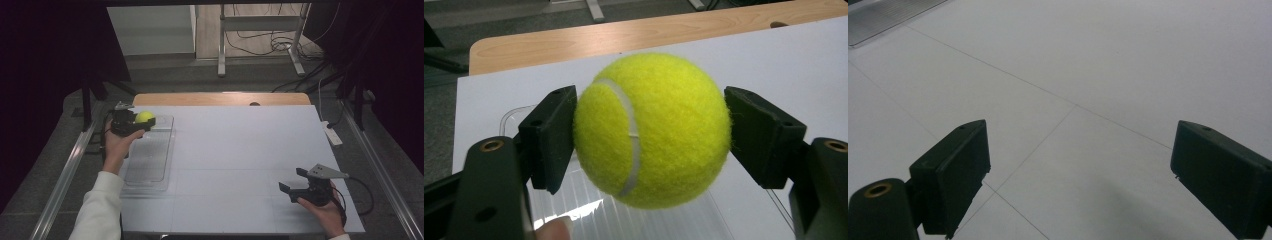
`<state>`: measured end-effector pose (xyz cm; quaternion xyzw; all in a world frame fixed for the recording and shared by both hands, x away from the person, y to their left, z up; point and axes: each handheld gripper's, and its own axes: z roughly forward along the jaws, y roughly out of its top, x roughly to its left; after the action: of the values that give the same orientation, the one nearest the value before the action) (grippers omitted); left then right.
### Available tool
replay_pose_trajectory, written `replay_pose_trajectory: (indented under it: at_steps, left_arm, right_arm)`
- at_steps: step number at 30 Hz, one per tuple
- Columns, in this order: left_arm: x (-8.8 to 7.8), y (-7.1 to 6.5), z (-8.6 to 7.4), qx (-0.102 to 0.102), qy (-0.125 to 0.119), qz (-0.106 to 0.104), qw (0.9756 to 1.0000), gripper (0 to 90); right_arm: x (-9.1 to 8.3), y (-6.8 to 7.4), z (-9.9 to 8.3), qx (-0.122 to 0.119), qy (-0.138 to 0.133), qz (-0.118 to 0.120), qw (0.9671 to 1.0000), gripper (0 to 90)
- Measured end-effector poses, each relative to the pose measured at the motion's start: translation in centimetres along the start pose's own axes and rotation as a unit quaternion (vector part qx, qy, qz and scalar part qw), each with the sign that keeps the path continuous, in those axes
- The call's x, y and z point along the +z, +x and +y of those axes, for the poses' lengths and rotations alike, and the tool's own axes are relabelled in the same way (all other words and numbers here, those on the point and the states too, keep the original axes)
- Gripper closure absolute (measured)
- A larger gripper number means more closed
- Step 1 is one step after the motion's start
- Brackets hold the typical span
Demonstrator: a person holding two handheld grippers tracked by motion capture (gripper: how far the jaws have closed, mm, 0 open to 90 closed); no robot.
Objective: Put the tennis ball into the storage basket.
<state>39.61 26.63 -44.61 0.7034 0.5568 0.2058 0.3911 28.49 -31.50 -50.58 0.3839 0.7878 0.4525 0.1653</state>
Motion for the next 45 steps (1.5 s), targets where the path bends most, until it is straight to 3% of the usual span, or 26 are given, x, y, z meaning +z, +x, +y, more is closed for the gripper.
replay_pose_trajectory:
  at_steps: [20, 45]
  left_arm:
    - [1.4, 1.0, -0.2, -0.002, 0.033, 0.024, 0.9992, 25.7]
    - [2.9, 1.4, -0.5, 0.005, 0.066, 0.041, 0.9970, 25.7]
  right_arm:
    - [0.0, 0.0, 0.0, 0.002, 0.001, 0.000, 1.0000, 9.0]
    - [0.0, 0.0, -0.1, 0.002, 0.001, 0.000, 1.0000, 9.0]
